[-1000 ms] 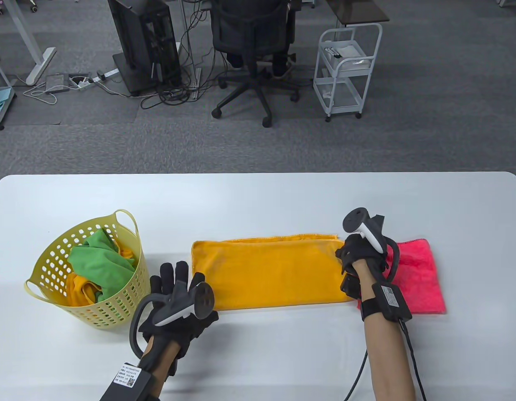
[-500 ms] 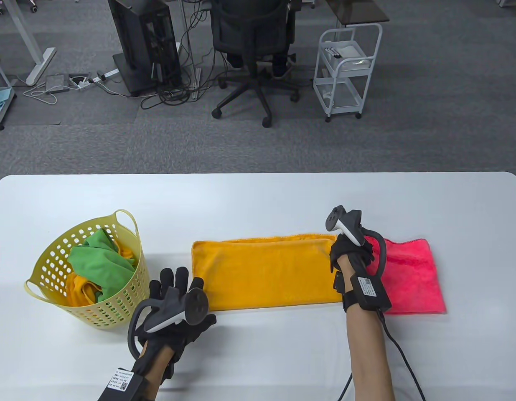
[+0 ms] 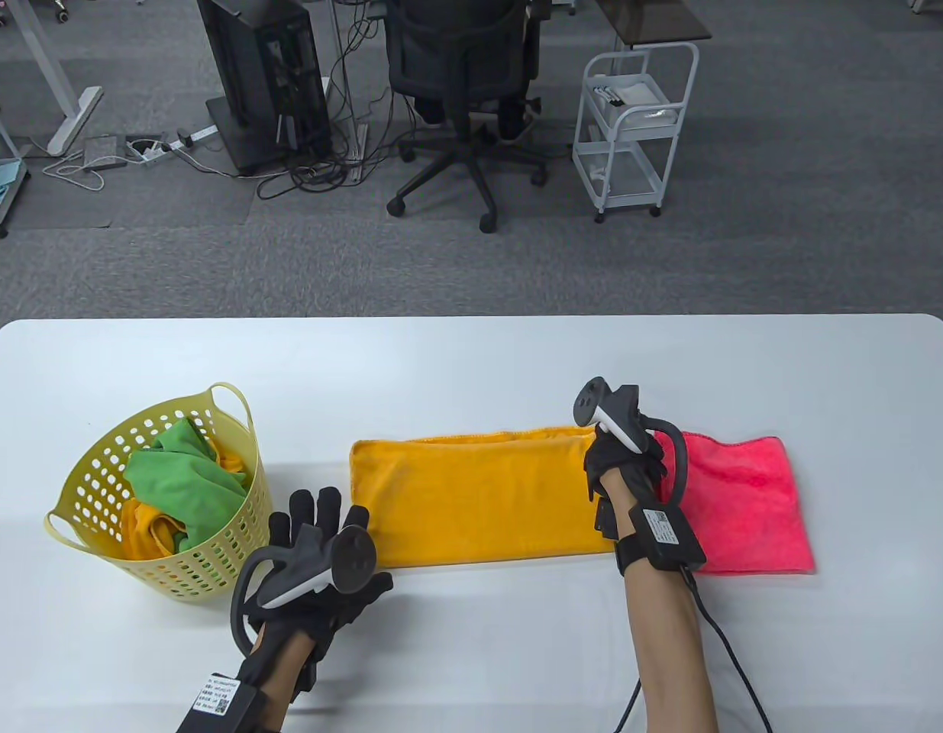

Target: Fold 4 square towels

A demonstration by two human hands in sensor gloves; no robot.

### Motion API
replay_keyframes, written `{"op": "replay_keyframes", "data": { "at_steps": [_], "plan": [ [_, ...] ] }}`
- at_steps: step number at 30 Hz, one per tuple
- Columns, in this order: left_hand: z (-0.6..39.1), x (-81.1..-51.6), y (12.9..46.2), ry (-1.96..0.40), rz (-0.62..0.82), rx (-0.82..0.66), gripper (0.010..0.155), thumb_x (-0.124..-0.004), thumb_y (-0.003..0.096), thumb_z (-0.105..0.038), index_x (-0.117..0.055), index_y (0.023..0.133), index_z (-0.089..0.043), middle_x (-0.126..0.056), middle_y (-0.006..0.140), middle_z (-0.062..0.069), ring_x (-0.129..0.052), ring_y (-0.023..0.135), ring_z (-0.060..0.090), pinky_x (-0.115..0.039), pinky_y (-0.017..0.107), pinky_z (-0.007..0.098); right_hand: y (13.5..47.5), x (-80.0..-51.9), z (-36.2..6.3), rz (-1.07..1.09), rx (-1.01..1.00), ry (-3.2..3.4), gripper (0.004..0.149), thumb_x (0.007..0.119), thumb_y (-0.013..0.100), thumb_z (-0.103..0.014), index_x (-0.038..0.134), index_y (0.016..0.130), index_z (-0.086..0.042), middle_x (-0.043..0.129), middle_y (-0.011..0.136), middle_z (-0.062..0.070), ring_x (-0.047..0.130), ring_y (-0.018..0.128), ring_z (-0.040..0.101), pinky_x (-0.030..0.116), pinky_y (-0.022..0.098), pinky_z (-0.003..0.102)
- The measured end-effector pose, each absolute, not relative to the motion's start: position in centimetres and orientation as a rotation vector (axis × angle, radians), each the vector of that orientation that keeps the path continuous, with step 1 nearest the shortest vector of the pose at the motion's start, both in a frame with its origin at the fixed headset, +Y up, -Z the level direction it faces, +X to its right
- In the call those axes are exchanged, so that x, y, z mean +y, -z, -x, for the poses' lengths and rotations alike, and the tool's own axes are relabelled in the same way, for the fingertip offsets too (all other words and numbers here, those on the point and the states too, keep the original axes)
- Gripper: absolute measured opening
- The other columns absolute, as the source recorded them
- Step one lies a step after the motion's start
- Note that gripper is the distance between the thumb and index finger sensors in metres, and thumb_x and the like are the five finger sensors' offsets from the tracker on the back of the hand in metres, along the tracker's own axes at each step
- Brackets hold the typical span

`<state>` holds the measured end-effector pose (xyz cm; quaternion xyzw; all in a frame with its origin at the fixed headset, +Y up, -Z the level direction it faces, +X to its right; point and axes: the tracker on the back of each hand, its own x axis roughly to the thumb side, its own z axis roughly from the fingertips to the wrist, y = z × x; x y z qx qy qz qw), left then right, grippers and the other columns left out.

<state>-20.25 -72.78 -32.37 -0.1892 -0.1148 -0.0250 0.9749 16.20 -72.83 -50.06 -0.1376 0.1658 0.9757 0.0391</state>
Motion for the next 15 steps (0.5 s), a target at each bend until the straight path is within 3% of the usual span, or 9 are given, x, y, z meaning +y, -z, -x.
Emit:
{"op": "replay_keyframes", "data": {
  "at_steps": [3,7,15],
  "plan": [
    [20.3,-72.8,32.4,0.047,0.377,-0.232,0.092,-0.053,0.0541,-0.069,-0.012,0.118,-0.016,0.004,0.117,0.028,0.009,0.100,0.061,-0.003,0.069,0.073,50.0,-72.6,-16.6,0.394,0.492,-2.946,0.045,0.084,0.060,-0.032,0.068,0.097,-0.012,0.092,0.091,0.022,0.110,0.043,0.018,0.090,0.028,0.031],
    [20.5,-72.9,32.3,0.050,0.410,-0.239,0.095,-0.052,0.0527,-0.072,-0.011,0.118,-0.018,0.008,0.117,0.027,0.013,0.098,0.060,0.001,0.066,0.075,50.0,-72.8,-17.9,0.424,0.523,-2.832,0.047,0.084,0.061,-0.031,0.066,0.098,-0.009,0.100,0.079,0.018,0.106,0.023,0.008,0.087,0.016,0.025],
    [20.5,-72.8,32.3,0.051,0.414,-0.240,0.094,-0.052,0.0527,-0.072,-0.011,0.118,-0.018,0.009,0.116,0.028,0.014,0.097,0.060,0.001,0.065,0.075,49.5,-72.7,-19.6,0.438,0.435,-2.676,0.048,0.086,0.060,-0.027,0.068,0.098,-0.005,0.101,0.071,0.013,0.099,0.014,0.005,0.084,0.012,0.024]
  ]
}}
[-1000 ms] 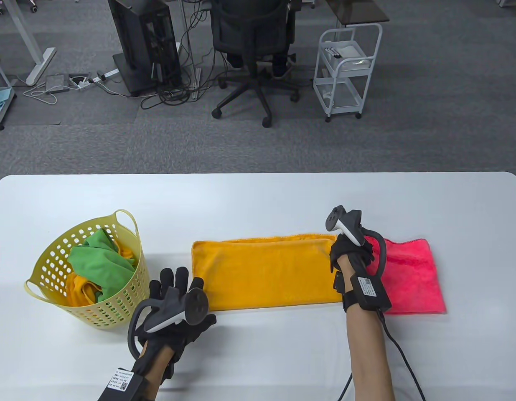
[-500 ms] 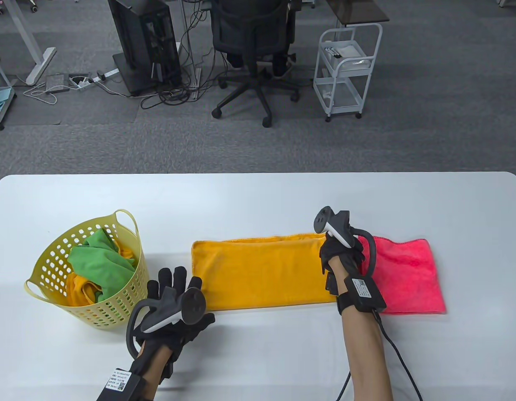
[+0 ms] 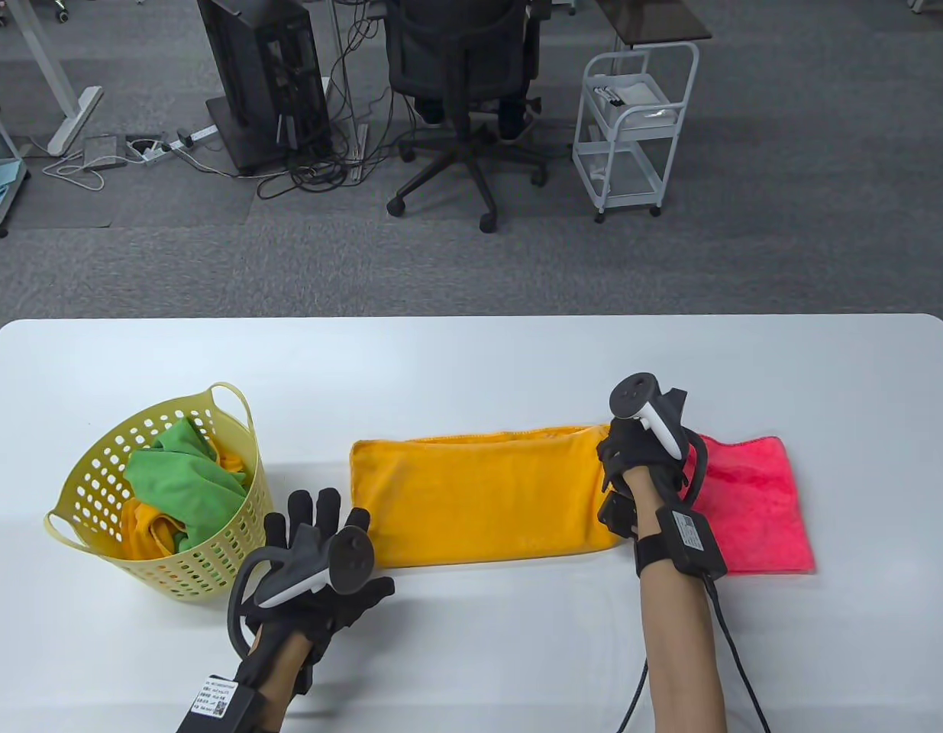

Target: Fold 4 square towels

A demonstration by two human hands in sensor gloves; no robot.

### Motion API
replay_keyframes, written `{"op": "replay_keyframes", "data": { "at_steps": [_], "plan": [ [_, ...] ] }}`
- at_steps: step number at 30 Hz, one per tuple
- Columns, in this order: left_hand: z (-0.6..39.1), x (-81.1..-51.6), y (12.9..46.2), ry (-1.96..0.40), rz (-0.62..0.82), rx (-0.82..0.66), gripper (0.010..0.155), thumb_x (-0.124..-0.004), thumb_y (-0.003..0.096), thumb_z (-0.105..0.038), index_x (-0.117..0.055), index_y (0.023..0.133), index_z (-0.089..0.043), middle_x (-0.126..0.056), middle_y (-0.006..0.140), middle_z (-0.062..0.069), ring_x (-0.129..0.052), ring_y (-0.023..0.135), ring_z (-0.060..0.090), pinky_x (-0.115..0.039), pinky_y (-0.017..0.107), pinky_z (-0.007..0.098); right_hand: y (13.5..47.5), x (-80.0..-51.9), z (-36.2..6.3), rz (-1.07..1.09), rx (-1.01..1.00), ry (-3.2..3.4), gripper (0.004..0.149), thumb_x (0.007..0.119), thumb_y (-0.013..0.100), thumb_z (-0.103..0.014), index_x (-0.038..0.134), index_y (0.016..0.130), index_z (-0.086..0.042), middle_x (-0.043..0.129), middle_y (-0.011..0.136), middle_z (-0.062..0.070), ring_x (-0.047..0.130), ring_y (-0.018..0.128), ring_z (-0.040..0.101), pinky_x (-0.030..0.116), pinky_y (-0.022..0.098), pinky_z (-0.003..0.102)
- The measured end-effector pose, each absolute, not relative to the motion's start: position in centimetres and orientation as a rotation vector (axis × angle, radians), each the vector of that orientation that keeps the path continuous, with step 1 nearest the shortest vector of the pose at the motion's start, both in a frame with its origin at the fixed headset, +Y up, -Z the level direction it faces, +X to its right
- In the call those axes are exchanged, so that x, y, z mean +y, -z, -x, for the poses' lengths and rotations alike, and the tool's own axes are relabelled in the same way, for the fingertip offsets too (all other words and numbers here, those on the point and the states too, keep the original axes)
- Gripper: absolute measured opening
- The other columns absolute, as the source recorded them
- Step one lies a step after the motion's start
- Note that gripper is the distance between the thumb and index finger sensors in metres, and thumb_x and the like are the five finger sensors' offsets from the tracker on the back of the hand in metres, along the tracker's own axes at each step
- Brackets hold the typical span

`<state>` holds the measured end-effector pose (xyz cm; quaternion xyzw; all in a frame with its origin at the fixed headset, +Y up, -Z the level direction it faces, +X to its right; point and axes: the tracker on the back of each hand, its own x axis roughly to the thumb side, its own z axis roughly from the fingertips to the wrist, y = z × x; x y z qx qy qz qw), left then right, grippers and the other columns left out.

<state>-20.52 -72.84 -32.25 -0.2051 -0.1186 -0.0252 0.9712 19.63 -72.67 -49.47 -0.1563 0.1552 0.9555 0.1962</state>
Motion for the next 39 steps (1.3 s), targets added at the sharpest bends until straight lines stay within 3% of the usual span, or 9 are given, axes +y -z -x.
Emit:
{"op": "replay_keyframes", "data": {
  "at_steps": [11,19,23,29,32,39],
  "plan": [
    [20.6,-72.8,32.2,0.054,0.402,-0.231,0.094,-0.052,0.0530,-0.071,-0.011,0.118,-0.018,0.008,0.116,0.028,0.013,0.097,0.061,0.000,0.066,0.075,48.3,-69.2,-16.7,0.229,0.343,-2.515,0.048,0.087,0.060,-0.026,0.068,0.097,-0.004,0.099,0.068,0.013,0.097,0.011,0.003,0.084,0.010,0.023],
    [20.7,-72.7,32.1,0.047,0.398,-0.230,0.094,-0.052,0.0530,-0.071,-0.011,0.118,-0.018,0.009,0.116,0.028,0.013,0.097,0.061,0.000,0.066,0.075,46.7,-65.0,-7.8,0.020,0.304,-2.451,0.048,0.086,0.060,-0.025,0.068,0.098,-0.002,0.099,0.069,0.014,0.097,0.011,0.003,0.084,0.010,0.022],
    [20.8,-72.6,32.0,0.038,0.401,-0.228,0.094,-0.052,0.0529,-0.072,-0.011,0.118,-0.018,0.009,0.116,0.028,0.014,0.097,0.061,0.000,0.066,0.075,46.2,-64.4,-3.2,-0.026,0.315,-2.470,0.048,0.086,0.061,-0.025,0.067,0.098,-0.001,0.098,0.069,0.014,0.097,0.012,0.002,0.084,0.010,0.022],
    [21.0,-72.6,32.0,0.024,0.407,-0.227,0.094,-0.052,0.0530,-0.072,-0.011,0.118,-0.018,0.009,0.116,0.028,0.013,0.097,0.061,0.000,0.066,0.075,46.1,-66.3,4.4,-0.046,0.389,-2.577,0.049,0.085,0.061,-0.025,0.066,0.099,0.001,0.097,0.070,0.015,0.097,0.012,0.002,0.084,0.010,0.021],
    [21.2,-72.5,32.0,0.012,0.403,-0.230,0.094,-0.052,0.0531,-0.072,-0.011,0.118,-0.018,0.008,0.116,0.028,0.013,0.097,0.061,-0.001,0.067,0.075,46.7,-68.6,7.3,-0.034,0.461,-2.607,0.049,0.084,0.062,-0.025,0.066,0.099,0.001,0.097,0.070,0.015,0.097,0.012,0.001,0.085,0.010,0.021],
    [21.3,-72.5,32.1,0.014,0.419,-0.237,0.093,-0.052,0.0535,-0.071,-0.012,0.118,-0.018,0.008,0.116,0.029,0.013,0.097,0.062,-0.002,0.068,0.074,48.5,-72.5,9.7,0.028,0.603,-2.584,0.049,0.082,0.063,-0.025,0.064,0.099,0.003,0.096,0.071,0.015,0.097,0.012,0.000,0.085,0.009,0.020]
  ]
}}
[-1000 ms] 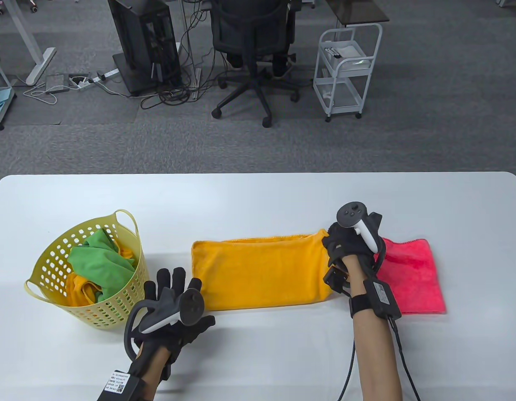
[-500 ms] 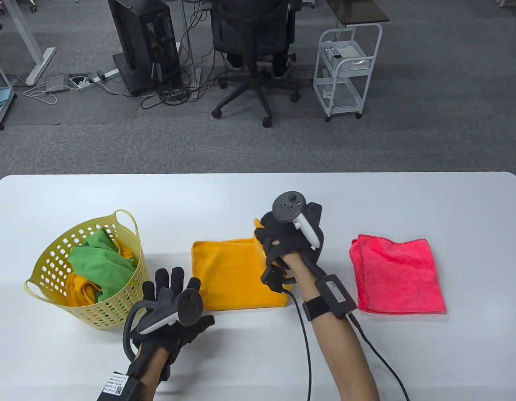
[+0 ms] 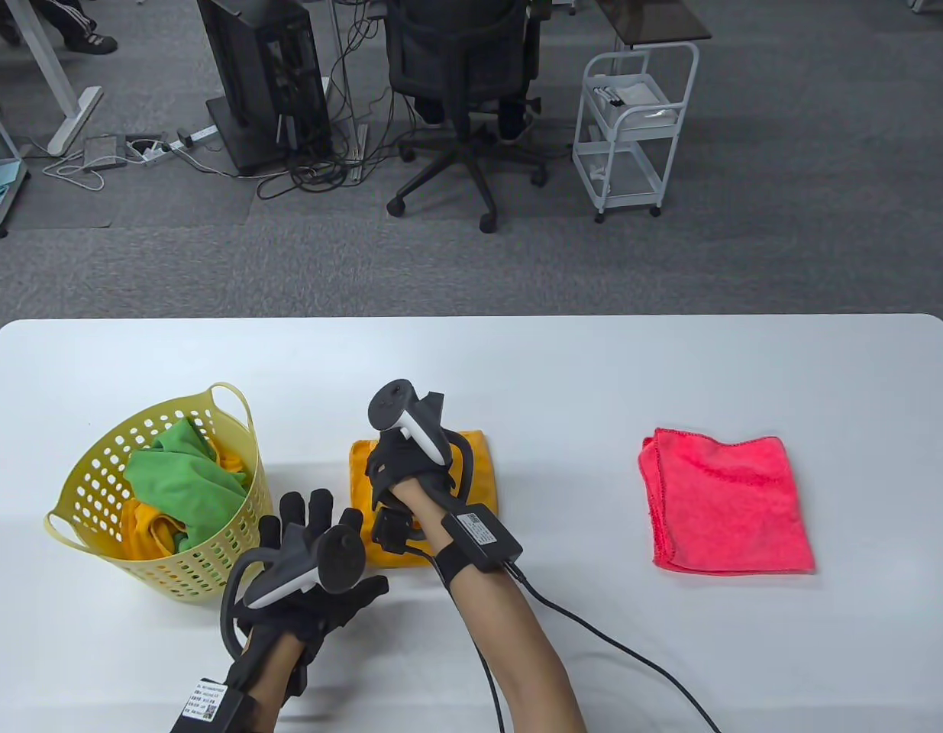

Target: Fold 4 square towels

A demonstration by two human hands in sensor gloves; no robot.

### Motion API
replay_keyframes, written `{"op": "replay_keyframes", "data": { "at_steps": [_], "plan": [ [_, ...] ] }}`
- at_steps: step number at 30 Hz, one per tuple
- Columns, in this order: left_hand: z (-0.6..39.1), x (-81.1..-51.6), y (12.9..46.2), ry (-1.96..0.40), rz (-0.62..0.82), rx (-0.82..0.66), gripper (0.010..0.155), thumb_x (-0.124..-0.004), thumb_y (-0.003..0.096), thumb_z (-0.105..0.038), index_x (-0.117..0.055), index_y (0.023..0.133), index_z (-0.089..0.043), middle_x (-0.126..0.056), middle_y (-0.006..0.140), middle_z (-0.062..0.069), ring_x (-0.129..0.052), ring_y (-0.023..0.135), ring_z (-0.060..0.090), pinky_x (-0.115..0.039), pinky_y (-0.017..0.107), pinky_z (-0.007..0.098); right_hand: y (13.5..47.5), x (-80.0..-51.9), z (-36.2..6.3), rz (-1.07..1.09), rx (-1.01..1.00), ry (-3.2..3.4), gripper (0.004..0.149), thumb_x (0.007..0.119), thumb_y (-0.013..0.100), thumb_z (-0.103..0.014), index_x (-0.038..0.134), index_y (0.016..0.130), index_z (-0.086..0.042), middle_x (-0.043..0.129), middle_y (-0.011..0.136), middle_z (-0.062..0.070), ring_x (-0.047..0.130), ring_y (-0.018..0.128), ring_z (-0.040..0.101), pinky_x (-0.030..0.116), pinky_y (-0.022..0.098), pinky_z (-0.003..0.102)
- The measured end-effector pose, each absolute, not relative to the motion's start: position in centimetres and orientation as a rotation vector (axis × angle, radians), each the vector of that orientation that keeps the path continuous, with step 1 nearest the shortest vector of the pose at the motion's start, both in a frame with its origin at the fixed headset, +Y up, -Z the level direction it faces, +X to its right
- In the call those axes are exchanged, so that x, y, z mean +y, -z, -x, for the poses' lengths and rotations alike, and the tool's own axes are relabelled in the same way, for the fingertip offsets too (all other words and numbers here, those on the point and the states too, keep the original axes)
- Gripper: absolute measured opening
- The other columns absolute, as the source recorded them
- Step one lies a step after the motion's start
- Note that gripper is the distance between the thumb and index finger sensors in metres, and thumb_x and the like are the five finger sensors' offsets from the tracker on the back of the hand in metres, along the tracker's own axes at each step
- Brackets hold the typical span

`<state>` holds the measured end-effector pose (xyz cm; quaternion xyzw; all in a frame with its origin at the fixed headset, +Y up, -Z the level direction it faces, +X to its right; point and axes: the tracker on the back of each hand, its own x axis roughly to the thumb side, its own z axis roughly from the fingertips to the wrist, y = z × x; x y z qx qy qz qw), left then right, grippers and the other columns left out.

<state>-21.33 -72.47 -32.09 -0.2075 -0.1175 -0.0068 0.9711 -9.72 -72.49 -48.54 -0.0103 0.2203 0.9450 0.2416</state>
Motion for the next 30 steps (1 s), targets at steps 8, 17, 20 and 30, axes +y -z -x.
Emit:
{"op": "replay_keyframes", "data": {
  "at_steps": [8,17,20,30],
  "plan": [
    [21.3,-72.5,32.2,0.016,0.431,-0.234,0.093,-0.052,0.0536,-0.071,-0.011,0.118,-0.017,0.008,0.116,0.029,0.013,0.096,0.062,-0.002,0.068,0.074,49.9,-73.5,8.5,-0.057,0.857,-2.106,0.077,0.065,0.066,-0.048,0.043,0.110,0.011,0.076,0.100,0.035,0.108,0.044,0.019,0.089,0.028,0.030],
    [21.3,-72.5,32.2,0.016,0.431,-0.233,0.093,-0.052,0.0535,-0.071,-0.012,0.118,-0.017,0.008,0.116,0.029,0.012,0.097,0.062,-0.002,0.068,0.074,50.1,-70.2,5.2,-0.272,0.754,-1.966,0.063,0.066,0.067,-0.046,0.058,0.109,0.000,0.074,0.105,0.032,0.102,0.065,0.032,0.085,0.044,0.041],
    [21.3,-72.5,32.3,0.016,0.426,-0.230,0.093,-0.052,0.0536,-0.071,-0.012,0.118,-0.017,0.005,0.116,0.029,0.012,0.097,0.062,-0.002,0.068,0.074,50.2,-69.4,3.1,-0.255,0.694,-2.042,0.057,0.069,0.066,-0.045,0.065,0.107,-0.005,0.077,0.104,0.029,0.103,0.064,0.032,0.086,0.043,0.041],
    [21.2,-72.5,32.4,0.018,0.422,-0.230,0.093,-0.052,0.0536,-0.070,-0.013,0.118,-0.017,0.005,0.116,0.029,0.012,0.097,0.062,-0.003,0.068,0.074,49.9,-70.6,-1.7,0.149,0.650,-2.791,0.062,0.075,0.063,-0.049,0.071,0.103,-0.001,0.094,0.087,0.021,0.107,0.047,0.021,0.088,0.032,0.033]
  ]
}}
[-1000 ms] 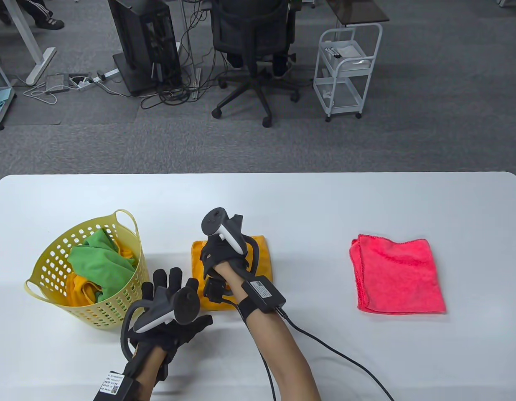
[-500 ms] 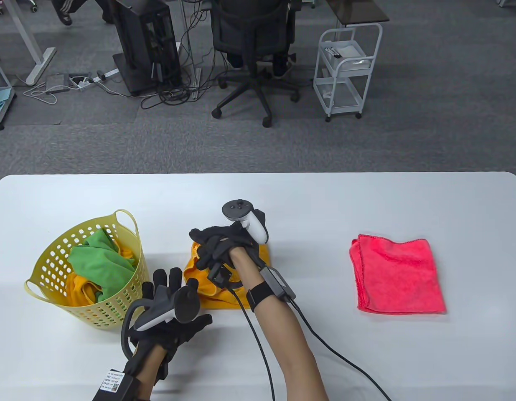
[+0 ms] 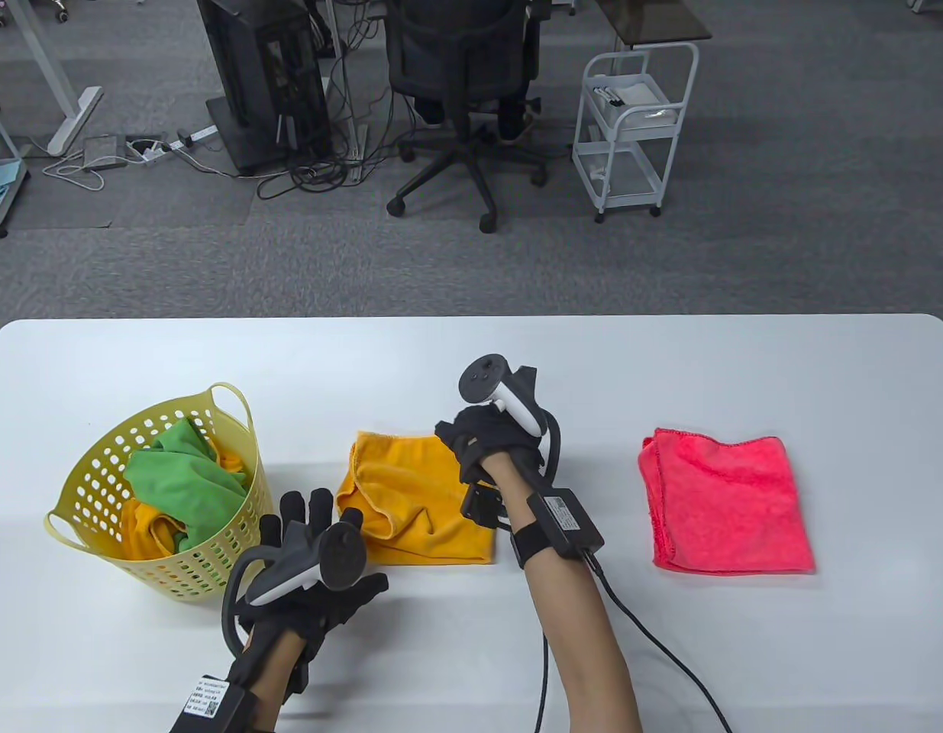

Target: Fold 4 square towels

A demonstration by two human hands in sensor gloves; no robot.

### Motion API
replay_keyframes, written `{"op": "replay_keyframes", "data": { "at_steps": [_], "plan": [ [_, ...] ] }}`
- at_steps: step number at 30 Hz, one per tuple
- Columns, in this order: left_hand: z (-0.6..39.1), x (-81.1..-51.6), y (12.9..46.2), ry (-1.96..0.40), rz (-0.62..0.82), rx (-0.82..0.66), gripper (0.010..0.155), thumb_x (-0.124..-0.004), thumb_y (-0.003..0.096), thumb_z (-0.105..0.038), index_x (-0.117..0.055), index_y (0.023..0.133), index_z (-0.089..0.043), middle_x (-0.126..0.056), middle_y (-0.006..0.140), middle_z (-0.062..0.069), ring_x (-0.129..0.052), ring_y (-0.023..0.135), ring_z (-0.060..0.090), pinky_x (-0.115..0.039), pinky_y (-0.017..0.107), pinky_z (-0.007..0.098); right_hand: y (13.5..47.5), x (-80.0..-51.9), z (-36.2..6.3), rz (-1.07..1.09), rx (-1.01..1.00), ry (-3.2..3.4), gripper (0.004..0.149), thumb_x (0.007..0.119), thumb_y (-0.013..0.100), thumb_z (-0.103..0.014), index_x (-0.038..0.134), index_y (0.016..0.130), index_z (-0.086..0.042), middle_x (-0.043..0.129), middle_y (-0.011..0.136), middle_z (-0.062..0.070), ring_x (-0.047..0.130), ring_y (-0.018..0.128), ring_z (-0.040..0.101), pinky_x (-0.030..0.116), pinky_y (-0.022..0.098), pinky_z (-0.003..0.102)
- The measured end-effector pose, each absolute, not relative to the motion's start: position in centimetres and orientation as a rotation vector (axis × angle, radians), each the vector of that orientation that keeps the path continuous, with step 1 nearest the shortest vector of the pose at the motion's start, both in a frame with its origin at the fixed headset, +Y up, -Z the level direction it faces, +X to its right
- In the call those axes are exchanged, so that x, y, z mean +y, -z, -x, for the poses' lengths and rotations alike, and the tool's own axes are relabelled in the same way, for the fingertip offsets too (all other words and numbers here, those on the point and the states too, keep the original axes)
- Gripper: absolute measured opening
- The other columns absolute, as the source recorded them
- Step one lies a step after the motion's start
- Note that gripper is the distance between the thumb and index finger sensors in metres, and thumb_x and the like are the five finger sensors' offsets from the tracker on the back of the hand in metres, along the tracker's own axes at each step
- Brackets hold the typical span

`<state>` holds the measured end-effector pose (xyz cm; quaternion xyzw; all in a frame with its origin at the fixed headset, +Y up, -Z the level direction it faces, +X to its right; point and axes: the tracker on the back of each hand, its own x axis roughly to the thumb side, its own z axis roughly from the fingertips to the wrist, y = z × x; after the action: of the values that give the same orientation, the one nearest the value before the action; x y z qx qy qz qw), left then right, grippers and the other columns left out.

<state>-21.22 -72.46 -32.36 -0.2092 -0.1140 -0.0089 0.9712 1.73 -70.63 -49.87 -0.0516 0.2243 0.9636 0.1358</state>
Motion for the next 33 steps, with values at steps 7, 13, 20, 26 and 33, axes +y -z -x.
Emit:
{"op": "replay_keyframes", "data": {
  "at_steps": [7,13,20,26,33],
  "plan": [
    [21.1,-72.5,32.4,0.017,0.420,-0.233,0.093,-0.052,0.0536,-0.070,-0.013,0.118,-0.017,0.005,0.116,0.029,0.012,0.097,0.062,-0.002,0.068,0.074,48.7,-74.5,-0.5,0.317,0.784,-3.007,0.075,0.083,0.058,-0.055,0.065,0.106,0.000,0.070,0.104,0.031,0.094,0.070,0.029,0.081,0.049,0.039],
    [21.3,-72.5,32.3,0.005,0.415,-0.229,0.092,-0.052,0.0537,-0.070,-0.013,0.118,-0.017,0.005,0.116,0.029,0.012,0.097,0.062,-0.003,0.068,0.074,48.1,-73.6,0.6,0.200,0.563,-2.784,0.045,0.086,0.061,-0.030,0.071,0.098,-0.010,0.052,0.114,0.034,0.075,0.095,0.048,0.068,0.066,0.058],
    [21.5,-72.4,32.2,-0.009,0.408,-0.227,0.092,-0.052,0.0537,-0.070,-0.014,0.119,-0.016,0.004,0.116,0.029,0.011,0.097,0.062,-0.002,0.068,0.075,47.1,-68.2,0.6,-0.160,0.451,-2.460,0.046,0.081,0.063,-0.026,0.064,0.102,-0.010,0.088,0.094,0.025,0.111,0.053,0.026,0.092,0.033,0.035],
    [21.6,-72.2,32.1,-0.030,0.388,-0.241,0.092,-0.052,0.0535,-0.070,-0.013,0.118,-0.017,0.005,0.117,0.029,0.011,0.098,0.062,-0.002,0.067,0.075,45.6,-61.7,-1.0,-0.233,0.239,-2.547,0.045,0.084,0.061,-0.026,0.068,0.100,-0.010,0.095,0.087,0.019,0.111,0.035,0.018,0.090,0.022,0.029],
    [21.6,-72.2,32.1,-0.031,0.383,-0.248,0.093,-0.052,0.0535,-0.070,-0.013,0.118,-0.017,0.004,0.117,0.029,0.011,0.097,0.062,-0.002,0.067,0.075,44.5,-55.9,-9.9,-0.071,0.169,-2.522,0.047,0.086,0.061,-0.025,0.069,0.100,-0.005,0.095,0.088,0.019,0.110,0.033,0.019,0.088,0.021,0.030]
  ]
}}
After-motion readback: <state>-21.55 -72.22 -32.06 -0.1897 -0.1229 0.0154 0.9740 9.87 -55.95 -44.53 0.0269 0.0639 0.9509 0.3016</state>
